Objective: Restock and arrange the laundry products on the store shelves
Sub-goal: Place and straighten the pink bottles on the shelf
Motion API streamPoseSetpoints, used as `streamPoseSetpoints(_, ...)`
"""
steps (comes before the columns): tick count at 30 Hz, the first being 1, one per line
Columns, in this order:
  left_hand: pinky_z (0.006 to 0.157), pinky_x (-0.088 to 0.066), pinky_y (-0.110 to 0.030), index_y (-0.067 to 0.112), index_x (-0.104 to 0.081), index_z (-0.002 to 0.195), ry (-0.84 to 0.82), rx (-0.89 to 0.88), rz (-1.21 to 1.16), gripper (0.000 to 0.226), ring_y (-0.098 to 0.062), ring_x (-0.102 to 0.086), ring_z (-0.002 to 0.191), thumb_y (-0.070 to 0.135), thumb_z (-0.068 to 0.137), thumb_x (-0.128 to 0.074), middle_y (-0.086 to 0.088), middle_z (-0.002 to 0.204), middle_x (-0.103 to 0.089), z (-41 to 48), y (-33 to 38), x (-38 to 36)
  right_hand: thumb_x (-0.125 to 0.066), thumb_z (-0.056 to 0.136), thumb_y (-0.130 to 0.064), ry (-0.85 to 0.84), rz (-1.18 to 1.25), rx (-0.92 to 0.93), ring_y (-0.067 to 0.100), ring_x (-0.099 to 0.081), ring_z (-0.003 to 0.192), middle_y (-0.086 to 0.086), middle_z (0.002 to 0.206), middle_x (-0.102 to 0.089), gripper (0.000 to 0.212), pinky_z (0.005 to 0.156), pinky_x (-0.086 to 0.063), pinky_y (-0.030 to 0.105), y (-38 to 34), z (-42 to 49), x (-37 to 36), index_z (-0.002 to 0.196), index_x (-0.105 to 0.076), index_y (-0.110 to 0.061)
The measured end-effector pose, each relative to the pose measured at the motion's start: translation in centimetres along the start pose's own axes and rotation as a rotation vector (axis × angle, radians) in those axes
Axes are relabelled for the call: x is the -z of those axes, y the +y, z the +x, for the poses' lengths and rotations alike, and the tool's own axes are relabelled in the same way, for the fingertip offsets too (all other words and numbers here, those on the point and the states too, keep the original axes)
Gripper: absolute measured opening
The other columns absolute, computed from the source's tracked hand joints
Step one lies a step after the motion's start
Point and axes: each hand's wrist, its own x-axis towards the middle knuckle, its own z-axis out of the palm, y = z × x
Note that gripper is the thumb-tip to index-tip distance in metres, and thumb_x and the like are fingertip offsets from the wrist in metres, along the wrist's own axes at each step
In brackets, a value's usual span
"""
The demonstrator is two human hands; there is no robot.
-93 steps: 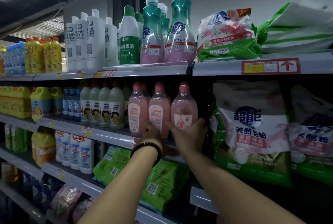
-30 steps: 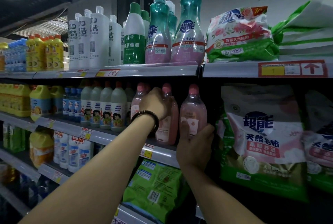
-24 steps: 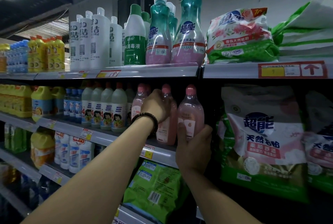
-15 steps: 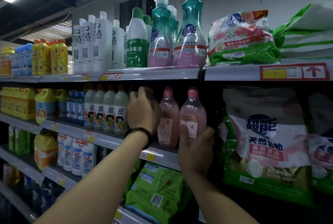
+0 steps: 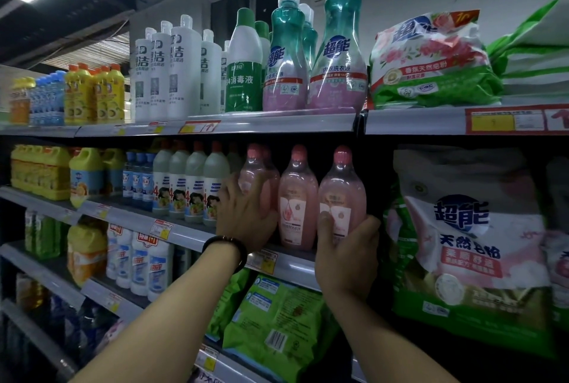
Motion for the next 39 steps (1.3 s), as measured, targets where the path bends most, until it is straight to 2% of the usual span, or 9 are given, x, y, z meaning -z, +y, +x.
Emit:
streamPoseSetpoints(4, 0.086, -0.058, -0.055, 0.029, -0.042, 0.137, 0.091, -0.016, -0.229, 0.061, -0.043, -0.054, 0.116, 0.031, 0.084, -0.073, -0.015, 0.14, -0.039, 0.3, -0.6, -0.2, -0.065, 0.093, -0.06, 0.003, 0.006, 0.003, 0.034, -0.066, 0.092, 0.01, 0.118, -0.06, 0.059, 0.066, -0.039, 0.031, 0.0, -0.1, 0.0, 0.121, -0.041, -0.014)
streamPoseSetpoints(7, 0.086, -0.061, -0.047, 0.034, -0.047, 0.136, 0.131, -0.024, -0.338, 0.063, -0.037, -0.057, 0.111, 0.017, 0.082, -0.076, -0.006, 0.135, -0.035, 0.1, -1.3, -0.2, -0.065, 0.093, -0.06, 0.001, 0.009, 0.001, 0.031, -0.065, 0.089, 0.008, 0.117, -0.06, 0.058, 0.065, -0.039, 0.03, -0.1, -0.1, 0.0, 0.119, -0.04, -0.016)
streamPoseSetpoints(12, 0.085, -0.063, -0.044, 0.028, -0.033, 0.148, 0.091, 0.152, -0.909, 0.077, -0.023, -0.073, 0.105, -0.001, 0.089, -0.074, -0.008, 0.121, -0.069, -0.1, -3.0, -0.7, -0.064, 0.093, -0.062, 0.002, 0.004, 0.006, 0.032, -0.066, 0.087, 0.007, 0.116, -0.059, 0.057, 0.064, -0.045, 0.032, 0.1, 0.0, -0.2, 0.118, -0.038, -0.019)
streamPoseSetpoints(17, 0.077, -0.063, -0.041, 0.014, -0.055, 0.134, -0.065, 0.279, -1.052, 0.037, -0.035, -0.072, 0.106, 0.009, 0.099, -0.067, -0.016, 0.116, -0.072, 0.3, -4.4, -0.7, -0.063, 0.093, -0.062, -0.002, 0.001, 0.0, 0.036, -0.067, 0.094, 0.01, 0.119, -0.059, 0.058, 0.066, -0.044, 0.033, 0.2, 0.0, -0.3, 0.119, -0.038, -0.017)
streamPoseSetpoints(20, 0.079, -0.064, -0.051, 0.021, -0.062, 0.131, -0.144, 0.303, -1.133, 0.036, -0.032, -0.072, 0.099, 0.021, 0.095, -0.07, -0.015, 0.105, -0.074, 0.9, -5.3, -0.7, -0.063, 0.093, -0.062, 0.004, 0.004, -0.002, 0.039, -0.067, 0.098, 0.013, 0.121, -0.06, 0.058, 0.068, -0.04, 0.035, 0.4, 0.1, -0.4, 0.118, -0.039, -0.016)
streamPoseSetpoints(24, 0.087, -0.063, -0.05, 0.037, -0.063, 0.127, -0.185, 0.307, -1.046, 0.034, -0.029, -0.071, 0.109, 0.034, 0.093, -0.062, -0.009, 0.12, -0.073, 1.3, -5.8, -0.9, -0.064, 0.093, -0.061, 0.017, -0.006, 0.011, 0.04, -0.067, 0.098, 0.015, 0.12, -0.06, 0.058, 0.068, -0.042, 0.036, 0.4, 0.1, -0.5, 0.118, -0.039, -0.014)
streamPoseSetpoints(29, 0.108, -0.049, -0.055, 0.023, -0.047, 0.146, -0.095, 0.264, -0.617, 0.054, -0.038, -0.057, 0.129, 0.043, 0.097, -0.036, -0.015, 0.143, -0.057, 1.7, -5.4, -2.5, -0.065, 0.093, -0.055, -0.001, -0.011, 0.011, 0.039, -0.067, 0.097, 0.015, 0.12, -0.061, 0.056, 0.069, -0.043, 0.036, 0.4, 0.1, -0.5, 0.121, -0.039, -0.014)
streamPoseSetpoints(32, 0.116, -0.04, -0.059, 0.017, -0.05, 0.147, -0.079, 0.248, -0.56, 0.061, -0.041, -0.041, 0.145, 0.041, 0.094, -0.031, -0.017, 0.159, -0.039, 2.2, -5.9, -3.8, -0.065, 0.092, -0.054, -0.005, -0.032, 0.017, 0.039, -0.068, 0.094, 0.015, 0.118, -0.063, 0.055, 0.07, -0.05, 0.039, 0.5, 0.1, -0.5, 0.12, -0.038, -0.015)
streamPoseSetpoints(39, 0.102, -0.052, -0.059, 0.024, -0.051, 0.136, -0.12, 0.295, -0.541, 0.061, -0.046, -0.053, 0.131, 0.055, 0.091, -0.024, -0.026, 0.143, -0.053, 1.7, -5.8, -5.1, -0.065, 0.092, -0.054, -0.019, -0.043, 0.013, 0.038, -0.07, 0.091, 0.014, 0.113, -0.066, 0.052, 0.069, -0.051, 0.038, 0.4, 0.1, -0.5, 0.116, -0.037, -0.017)
